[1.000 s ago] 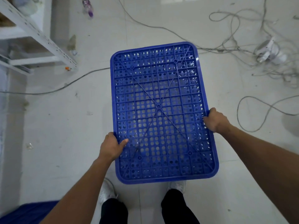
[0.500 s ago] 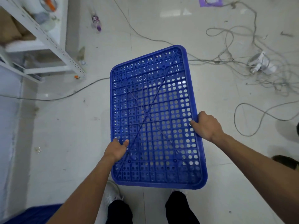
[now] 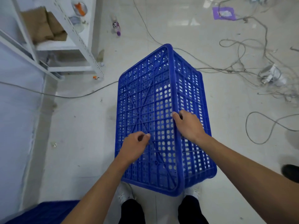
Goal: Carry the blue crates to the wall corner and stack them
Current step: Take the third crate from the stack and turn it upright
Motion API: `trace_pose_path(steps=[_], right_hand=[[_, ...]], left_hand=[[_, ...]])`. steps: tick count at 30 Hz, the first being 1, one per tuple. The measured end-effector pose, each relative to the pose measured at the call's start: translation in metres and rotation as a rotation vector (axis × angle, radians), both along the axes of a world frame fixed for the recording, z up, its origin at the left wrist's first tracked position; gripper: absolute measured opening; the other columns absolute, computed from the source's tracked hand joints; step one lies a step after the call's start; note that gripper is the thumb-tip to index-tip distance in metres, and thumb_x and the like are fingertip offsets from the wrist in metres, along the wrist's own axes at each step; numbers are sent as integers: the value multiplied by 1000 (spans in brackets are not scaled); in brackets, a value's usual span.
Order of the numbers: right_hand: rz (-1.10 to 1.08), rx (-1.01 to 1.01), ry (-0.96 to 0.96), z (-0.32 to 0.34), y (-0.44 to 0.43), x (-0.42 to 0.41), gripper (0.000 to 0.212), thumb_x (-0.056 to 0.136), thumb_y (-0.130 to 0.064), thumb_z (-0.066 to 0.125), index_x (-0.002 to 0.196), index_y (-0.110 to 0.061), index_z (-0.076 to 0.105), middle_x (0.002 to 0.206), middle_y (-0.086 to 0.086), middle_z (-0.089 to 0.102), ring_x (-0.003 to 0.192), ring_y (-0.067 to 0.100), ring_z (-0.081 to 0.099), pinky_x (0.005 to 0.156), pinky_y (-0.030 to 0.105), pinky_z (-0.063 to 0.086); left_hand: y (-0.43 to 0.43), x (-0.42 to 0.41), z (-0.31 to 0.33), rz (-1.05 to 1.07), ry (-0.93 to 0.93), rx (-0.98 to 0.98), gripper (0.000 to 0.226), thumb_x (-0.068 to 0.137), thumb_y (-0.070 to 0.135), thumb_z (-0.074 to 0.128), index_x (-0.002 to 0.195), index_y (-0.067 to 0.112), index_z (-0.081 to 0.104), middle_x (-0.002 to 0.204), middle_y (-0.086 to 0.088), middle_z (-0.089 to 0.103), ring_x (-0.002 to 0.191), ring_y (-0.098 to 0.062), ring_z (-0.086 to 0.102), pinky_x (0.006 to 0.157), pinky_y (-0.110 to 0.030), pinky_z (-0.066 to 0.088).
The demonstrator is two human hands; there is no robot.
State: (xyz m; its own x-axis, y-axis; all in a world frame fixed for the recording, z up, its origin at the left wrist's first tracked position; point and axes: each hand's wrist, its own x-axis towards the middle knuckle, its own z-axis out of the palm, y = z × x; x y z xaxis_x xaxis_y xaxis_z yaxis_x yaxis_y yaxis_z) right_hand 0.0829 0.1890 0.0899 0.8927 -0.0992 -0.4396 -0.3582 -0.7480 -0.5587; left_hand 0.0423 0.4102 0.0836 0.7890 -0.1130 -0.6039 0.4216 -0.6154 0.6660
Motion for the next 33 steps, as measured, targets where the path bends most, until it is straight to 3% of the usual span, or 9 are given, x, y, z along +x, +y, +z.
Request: trace_pose_path(steps=[4,6,12,17,21,26,28,30,33], right_hand=[[24,60,7,5,43,6,40,104,-39,37,70,-19,39,59,6,47,54,27,52,63,52,52],[49,82,32,7,67,11,39,103,-40,39,73,-16,44,63,11,55,58,28,58,65,51,53],[257,158,158,-3,136,22,32,100,-47,45,100,-17,58,86,5,68,76,23,65,75,49,55],[311,238,239,-18,186,15,40,102,-42,43,135,-20,46,117,0,62,91,20,64,81,44,54],[124,185,81,-30,198,-1,43,101,-37,42,140,-19,39,89,-8,62,74,15,62,65,37,50],[-217,-44,-154,-47,157,-10,43,95,-21,53,135,-10,44,122,5,56,103,20,57,84,39,50],[-211,-209,-186,-54,132,-11,46,93,-18,56,135,-4,44,126,12,52,110,28,54,91,42,48],[-102,-353,-194,-60,117,-15,45,92,-19,58,132,-2,44,120,14,52,106,31,53,88,42,46],[-76,-366,-143,-70,106,-16,51,93,-28,57,135,-3,42,124,15,51,108,32,54,86,43,47]], left_hand=[[6,-8,19,41,-61,-106,34,91,60,54,85,29,67,83,9,69,78,-8,65,72,-29,52],[10,-11,20,43,-82,-109,34,87,64,57,93,31,66,92,12,65,84,-3,63,75,-25,50],[53,-9,0,63,-180,287,38,84,51,68,85,20,46,93,1,51,67,-13,50,55,-27,38],[120,-1,-18,123,-94,345,29,90,31,69,100,11,49,106,-8,53,84,-25,60,76,-43,54],[160,3,-32,125,-47,309,26,93,27,66,103,10,50,110,-11,54,92,-25,60,84,-47,55],[186,7,-48,137,-33,279,23,93,25,67,101,5,57,105,-12,60,88,-26,64,80,-45,58],[196,11,-53,137,-5,269,23,92,23,68,97,1,62,98,-16,64,85,-29,66,76,-44,59],[206,17,-58,149,38,272,22,91,20,69,93,-2,66,91,-18,68,83,-33,69,70,-39,59],[219,22,-67,186,77,304,17,91,19,70,90,3,65,87,-14,68,79,-29,68,64,-33,54]])
